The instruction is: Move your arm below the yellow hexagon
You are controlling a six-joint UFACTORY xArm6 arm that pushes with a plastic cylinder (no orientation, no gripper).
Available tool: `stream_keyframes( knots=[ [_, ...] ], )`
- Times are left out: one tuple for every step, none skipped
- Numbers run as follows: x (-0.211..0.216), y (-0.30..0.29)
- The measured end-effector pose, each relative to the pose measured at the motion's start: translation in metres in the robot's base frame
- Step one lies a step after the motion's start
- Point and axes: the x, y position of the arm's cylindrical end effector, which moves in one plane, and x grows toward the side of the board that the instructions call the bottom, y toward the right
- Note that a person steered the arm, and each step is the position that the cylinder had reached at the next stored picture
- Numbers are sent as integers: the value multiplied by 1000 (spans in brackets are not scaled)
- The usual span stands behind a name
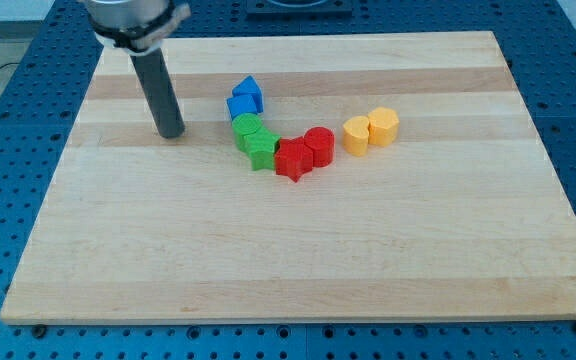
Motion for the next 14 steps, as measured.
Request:
stream_keyframes(
  knots=[
    [-18,3],
    [-34,6],
    [-52,6],
    [-54,6],
    [-55,6],
    [-80,28],
    [-102,120],
    [-102,236],
    [-87,342],
    [-51,393],
    [-4,395],
    [30,391],
    [55,363],
    [57,320]
  ],
)
